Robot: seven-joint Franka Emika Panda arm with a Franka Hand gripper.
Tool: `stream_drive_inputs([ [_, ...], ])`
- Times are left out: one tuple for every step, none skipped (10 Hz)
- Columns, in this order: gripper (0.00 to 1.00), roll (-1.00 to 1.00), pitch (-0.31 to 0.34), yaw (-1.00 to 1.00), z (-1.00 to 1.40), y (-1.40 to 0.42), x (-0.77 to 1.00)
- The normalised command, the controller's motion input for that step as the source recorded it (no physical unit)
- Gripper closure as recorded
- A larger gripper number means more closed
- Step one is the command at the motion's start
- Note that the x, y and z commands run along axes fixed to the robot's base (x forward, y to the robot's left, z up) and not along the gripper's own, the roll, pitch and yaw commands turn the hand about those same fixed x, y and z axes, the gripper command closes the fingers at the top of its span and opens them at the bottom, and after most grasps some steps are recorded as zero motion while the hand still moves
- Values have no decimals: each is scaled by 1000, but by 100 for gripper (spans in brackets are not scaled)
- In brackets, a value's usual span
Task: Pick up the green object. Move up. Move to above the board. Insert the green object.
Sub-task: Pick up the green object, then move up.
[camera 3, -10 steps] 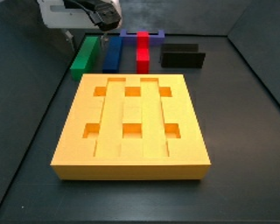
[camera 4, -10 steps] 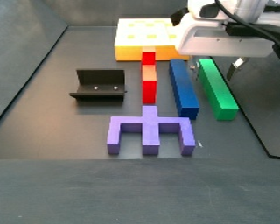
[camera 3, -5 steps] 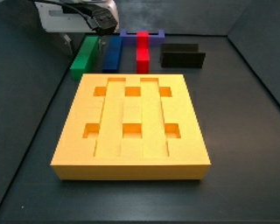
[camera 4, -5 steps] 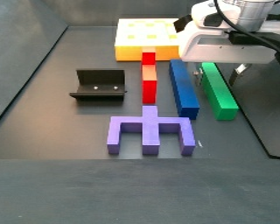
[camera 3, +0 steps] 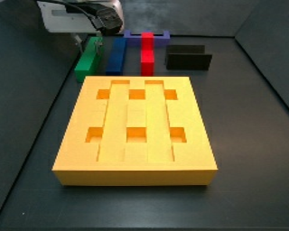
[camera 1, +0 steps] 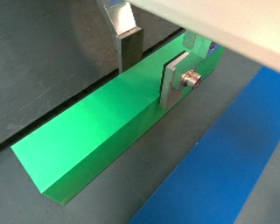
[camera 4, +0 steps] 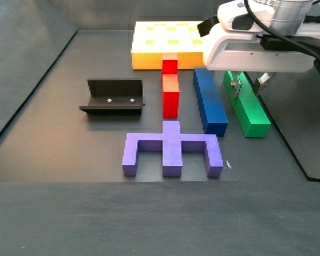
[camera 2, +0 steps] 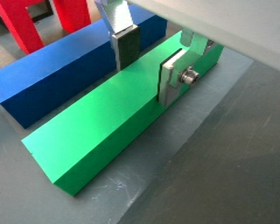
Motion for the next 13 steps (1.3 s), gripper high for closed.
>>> stream_drive_inputs([
  [100, 0, 0, 0, 0, 0, 0],
  [100, 0, 0, 0, 0, 0, 0],
  [100, 0, 0, 0, 0, 0, 0],
  [100, 0, 0, 0, 0, 0, 0],
  [100, 0, 0, 0, 0, 0, 0],
  [100, 0, 0, 0, 0, 0, 0],
  [100, 0, 0, 0, 0, 0, 0],
  [100, 0, 0, 0, 0, 0, 0],
  [100, 0, 0, 0, 0, 0, 0],
  [100, 0, 0, 0, 0, 0, 0],
  [100, 0, 0, 0, 0, 0, 0],
  [100, 0, 0, 0, 0, 0, 0],
  [100, 0, 0, 0, 833, 0, 0],
])
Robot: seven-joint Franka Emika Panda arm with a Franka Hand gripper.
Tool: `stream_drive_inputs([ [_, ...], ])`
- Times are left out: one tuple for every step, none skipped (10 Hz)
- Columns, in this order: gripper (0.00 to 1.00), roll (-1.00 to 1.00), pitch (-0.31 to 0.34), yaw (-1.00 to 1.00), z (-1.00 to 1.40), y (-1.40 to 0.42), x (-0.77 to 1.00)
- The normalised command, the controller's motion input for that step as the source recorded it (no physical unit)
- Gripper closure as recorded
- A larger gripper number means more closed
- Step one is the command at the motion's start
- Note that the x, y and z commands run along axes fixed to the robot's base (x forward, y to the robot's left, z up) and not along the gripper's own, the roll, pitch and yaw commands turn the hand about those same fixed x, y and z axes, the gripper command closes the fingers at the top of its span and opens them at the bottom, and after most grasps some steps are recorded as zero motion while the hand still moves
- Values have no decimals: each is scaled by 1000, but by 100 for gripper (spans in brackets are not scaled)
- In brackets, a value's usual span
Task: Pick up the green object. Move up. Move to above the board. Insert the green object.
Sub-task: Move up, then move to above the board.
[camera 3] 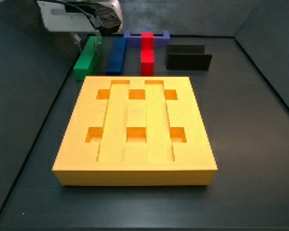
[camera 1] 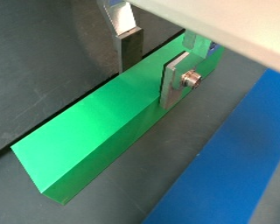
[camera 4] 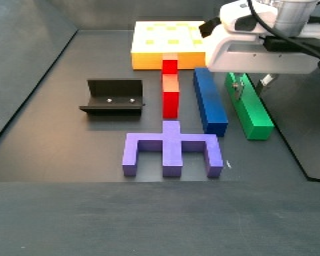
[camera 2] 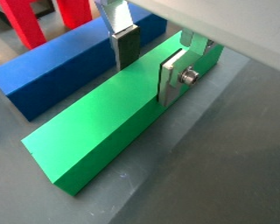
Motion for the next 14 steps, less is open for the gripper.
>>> stream_drive_inputs([
  [100, -4, 17, -65, 813, -22, -26],
  [100, -18, 59, -67, 674, -32, -69],
  [100, -30, 44, -43, 427, -19, -45],
  [100, 0, 0, 0, 1400, 0, 0],
  [100, -18, 36, 6, 1400, -4, -19],
  [100, -39, 45, 5, 1400, -15, -45],
  [100, -62, 20, 1, 1400, -12, -33],
  [100, -84, 33, -5, 1400, -1, 7],
  [100, -102, 70, -8, 1400, 2, 43],
  [100, -105, 84, -9, 984, -2, 19],
  [100, -89, 52, -12, 574, 3, 9],
  [100, -80, 27, -10, 302, 9, 28],
  [100, -74, 36, -7, 185, 5, 19],
  [100, -41, 294, -44, 219, -1400, 843],
])
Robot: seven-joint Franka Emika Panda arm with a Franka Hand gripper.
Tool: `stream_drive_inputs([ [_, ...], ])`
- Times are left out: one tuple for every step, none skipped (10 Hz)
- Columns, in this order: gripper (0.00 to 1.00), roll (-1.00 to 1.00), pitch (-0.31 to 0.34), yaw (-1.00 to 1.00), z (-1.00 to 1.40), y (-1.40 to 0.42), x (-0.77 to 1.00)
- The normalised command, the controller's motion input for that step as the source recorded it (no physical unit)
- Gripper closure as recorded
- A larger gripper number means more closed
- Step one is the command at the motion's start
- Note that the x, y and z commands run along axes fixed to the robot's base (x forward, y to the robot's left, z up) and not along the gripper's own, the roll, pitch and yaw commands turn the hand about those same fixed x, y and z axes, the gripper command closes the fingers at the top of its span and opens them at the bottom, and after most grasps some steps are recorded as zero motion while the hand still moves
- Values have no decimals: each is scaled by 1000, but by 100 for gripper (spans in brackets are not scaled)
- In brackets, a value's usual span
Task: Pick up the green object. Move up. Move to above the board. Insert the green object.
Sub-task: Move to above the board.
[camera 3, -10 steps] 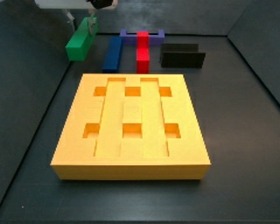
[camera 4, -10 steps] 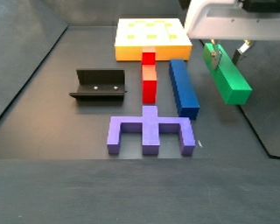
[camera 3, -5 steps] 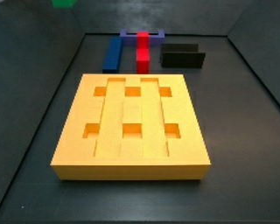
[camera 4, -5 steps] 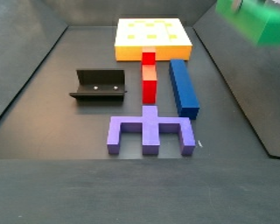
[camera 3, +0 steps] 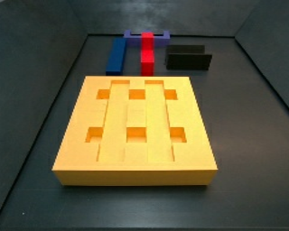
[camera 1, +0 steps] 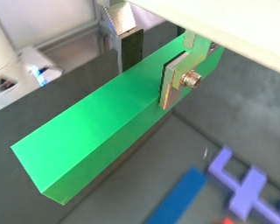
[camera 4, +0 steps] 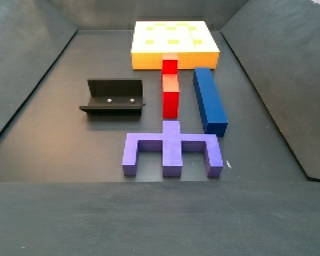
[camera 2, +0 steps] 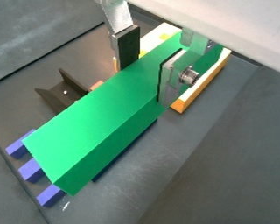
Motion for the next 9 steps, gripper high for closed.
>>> stream_drive_inputs([
  [100, 26, 310, -27, 193, -1400, 848],
  [100, 67, 349, 13, 190, -1400, 891],
  [100, -32, 306, -7, 203, -1400, 928],
  [100, -23, 265, 1, 207, -1400, 922],
  [100, 24, 187, 9, 209, -1400, 918],
  [100, 16, 143, 12, 217, -1400, 942],
  [100, 48, 152, 4, 216, -1400, 992],
  [100, 65, 164, 10, 153, -953, 714],
  [100, 88, 178, 10, 82, -447, 394],
])
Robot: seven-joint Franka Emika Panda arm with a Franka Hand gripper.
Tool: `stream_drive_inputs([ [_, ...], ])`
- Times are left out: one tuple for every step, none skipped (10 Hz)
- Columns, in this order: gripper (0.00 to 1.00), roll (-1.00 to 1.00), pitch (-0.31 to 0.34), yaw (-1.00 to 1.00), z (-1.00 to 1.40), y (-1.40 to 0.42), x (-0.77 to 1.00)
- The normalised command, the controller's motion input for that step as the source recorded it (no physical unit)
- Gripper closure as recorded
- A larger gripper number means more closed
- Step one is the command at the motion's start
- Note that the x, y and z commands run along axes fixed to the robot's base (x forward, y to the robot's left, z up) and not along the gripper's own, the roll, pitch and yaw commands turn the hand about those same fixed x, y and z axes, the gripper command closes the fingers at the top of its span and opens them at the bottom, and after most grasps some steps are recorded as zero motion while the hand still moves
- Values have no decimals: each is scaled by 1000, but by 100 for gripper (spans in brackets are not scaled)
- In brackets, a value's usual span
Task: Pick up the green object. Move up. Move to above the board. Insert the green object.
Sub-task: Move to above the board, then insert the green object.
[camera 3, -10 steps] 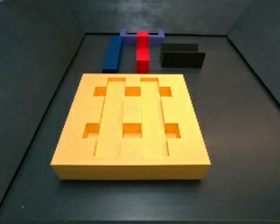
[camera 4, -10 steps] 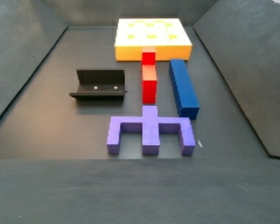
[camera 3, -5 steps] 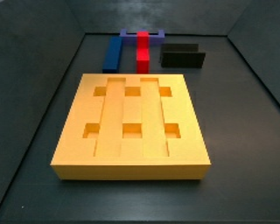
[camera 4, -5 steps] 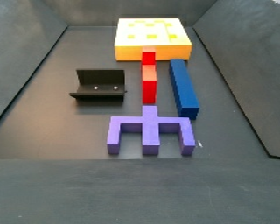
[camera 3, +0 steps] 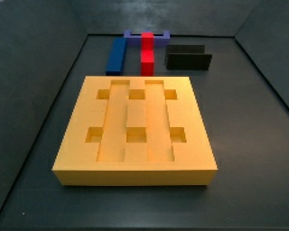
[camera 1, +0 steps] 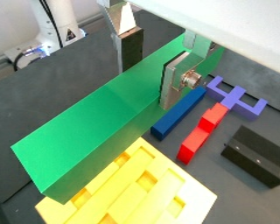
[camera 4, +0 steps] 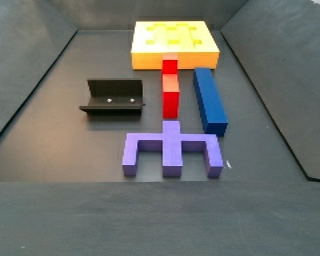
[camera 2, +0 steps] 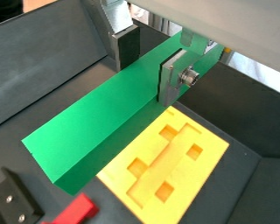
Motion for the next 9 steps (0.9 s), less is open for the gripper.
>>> stream_drive_inputs([
  [100, 55, 123, 11, 66, -254, 224],
  [100, 3, 0, 0, -20, 0, 0],
  [100, 34, 0, 0, -117, 0, 0],
  [100, 129, -59, 0, -349, -63, 0],
  [100, 253, -111, 0, -537, -209, 0],
  [100, 101, -143, -71, -689, -183, 146],
  [100, 127, -186, -74, -806, -280, 129],
  [100, 114, -176, -69, -851, -323, 163],
  [100, 49, -151, -57, -957, -280, 231],
])
